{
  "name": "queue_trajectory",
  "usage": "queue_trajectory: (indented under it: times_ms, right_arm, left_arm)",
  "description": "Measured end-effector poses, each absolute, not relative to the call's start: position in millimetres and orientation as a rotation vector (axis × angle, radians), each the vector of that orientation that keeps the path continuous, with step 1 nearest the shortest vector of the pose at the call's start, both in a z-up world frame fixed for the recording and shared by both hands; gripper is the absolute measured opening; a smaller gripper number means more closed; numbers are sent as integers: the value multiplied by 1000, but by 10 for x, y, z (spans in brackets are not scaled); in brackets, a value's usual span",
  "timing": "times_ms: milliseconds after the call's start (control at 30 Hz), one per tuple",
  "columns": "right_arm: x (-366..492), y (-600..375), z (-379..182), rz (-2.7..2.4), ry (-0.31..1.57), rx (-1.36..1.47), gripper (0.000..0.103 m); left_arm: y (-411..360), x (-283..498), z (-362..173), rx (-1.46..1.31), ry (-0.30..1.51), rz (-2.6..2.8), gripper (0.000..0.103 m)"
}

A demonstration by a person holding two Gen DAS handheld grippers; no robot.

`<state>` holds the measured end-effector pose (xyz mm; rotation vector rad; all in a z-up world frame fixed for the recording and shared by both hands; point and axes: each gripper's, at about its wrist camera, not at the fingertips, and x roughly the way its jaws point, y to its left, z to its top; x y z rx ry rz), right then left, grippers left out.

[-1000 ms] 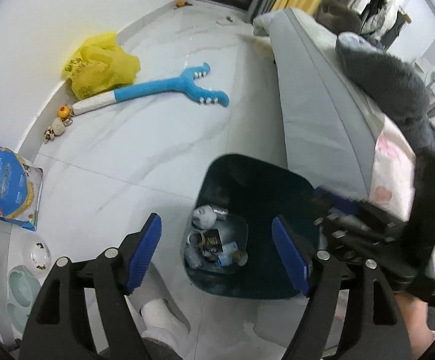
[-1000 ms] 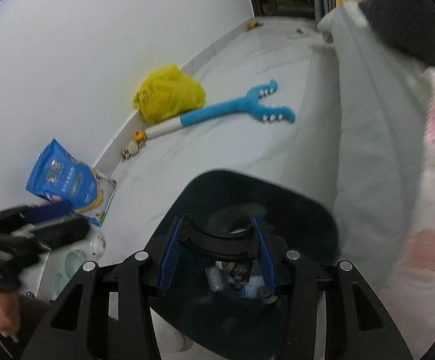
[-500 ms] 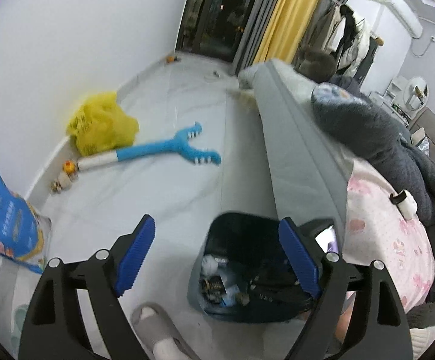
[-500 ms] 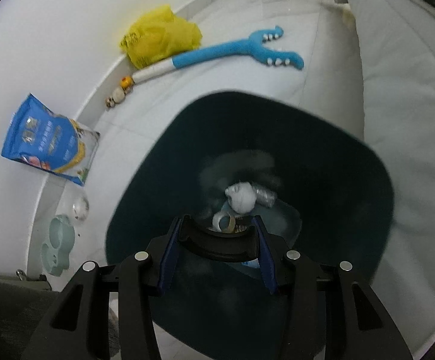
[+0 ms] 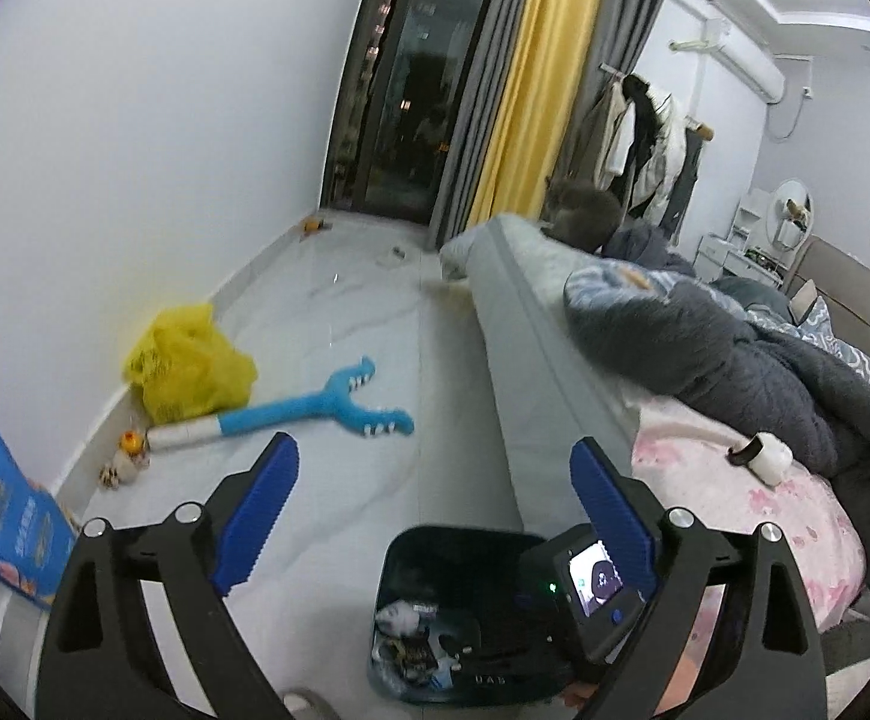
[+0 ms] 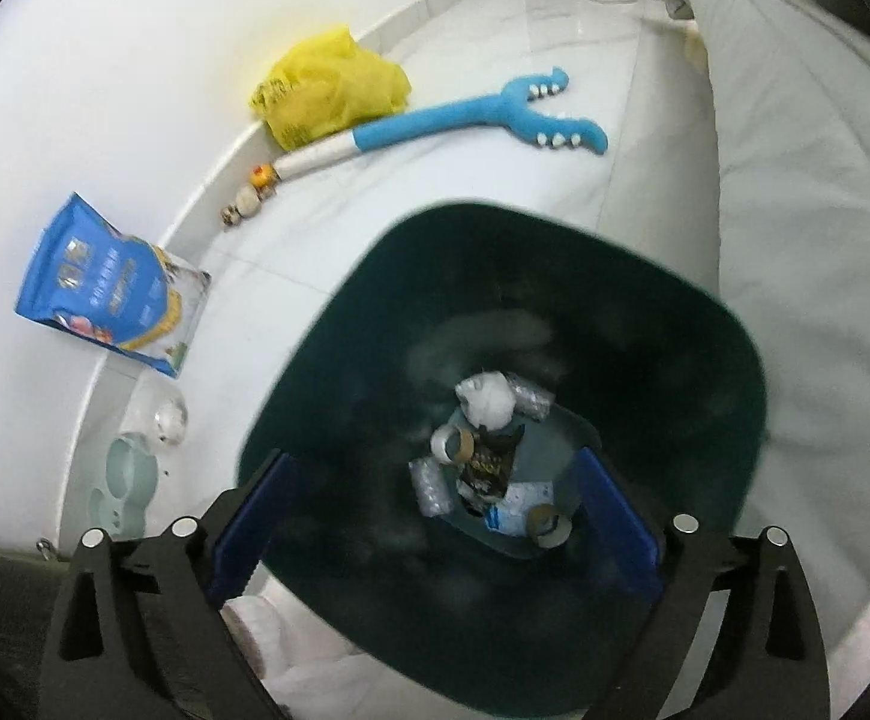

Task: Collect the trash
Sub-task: 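Move both grippers away from the bin toward the bed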

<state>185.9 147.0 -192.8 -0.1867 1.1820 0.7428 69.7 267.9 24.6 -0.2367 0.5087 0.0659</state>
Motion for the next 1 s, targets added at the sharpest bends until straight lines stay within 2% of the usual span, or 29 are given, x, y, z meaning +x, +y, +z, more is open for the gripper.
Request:
queue_trajectory:
  times_ms: [167,567,1000]
  right_arm:
    - [1819,1376,-1613,773,1109,-171,98]
    - [1731,833,-780,820,786,-201,99]
    - [1894,-73,-436,692,642,-200,99]
  left_arm:
    - [2516,681,397,-208,438,59,95]
    - [2002,833,587,-172,388,-6,97]
    - [1492,1119,555,-216,428,-68,97]
